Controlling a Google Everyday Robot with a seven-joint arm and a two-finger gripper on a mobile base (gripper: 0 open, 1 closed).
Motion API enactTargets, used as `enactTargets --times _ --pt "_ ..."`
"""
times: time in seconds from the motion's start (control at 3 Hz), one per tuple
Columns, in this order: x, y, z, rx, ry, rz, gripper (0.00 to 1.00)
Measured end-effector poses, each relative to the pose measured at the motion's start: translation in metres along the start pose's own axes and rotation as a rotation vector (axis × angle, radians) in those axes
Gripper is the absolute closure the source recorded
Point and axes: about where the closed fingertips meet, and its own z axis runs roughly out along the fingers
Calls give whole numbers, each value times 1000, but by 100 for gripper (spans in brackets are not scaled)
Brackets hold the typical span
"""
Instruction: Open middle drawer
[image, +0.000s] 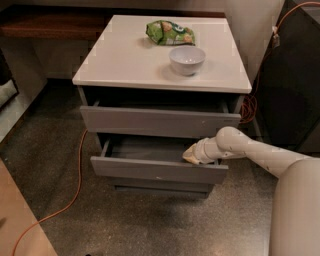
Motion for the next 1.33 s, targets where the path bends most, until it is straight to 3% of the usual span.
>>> enactTargets --times 0.33,0.67,1.0,1.33 --pt "7 -6 14 34 24 -27 94" --pt "11 -12 24 87 36 -50 100" --pt "13 -17 36 120 40 -67 100" --pt "16 -20 48 124 59 -77 100"
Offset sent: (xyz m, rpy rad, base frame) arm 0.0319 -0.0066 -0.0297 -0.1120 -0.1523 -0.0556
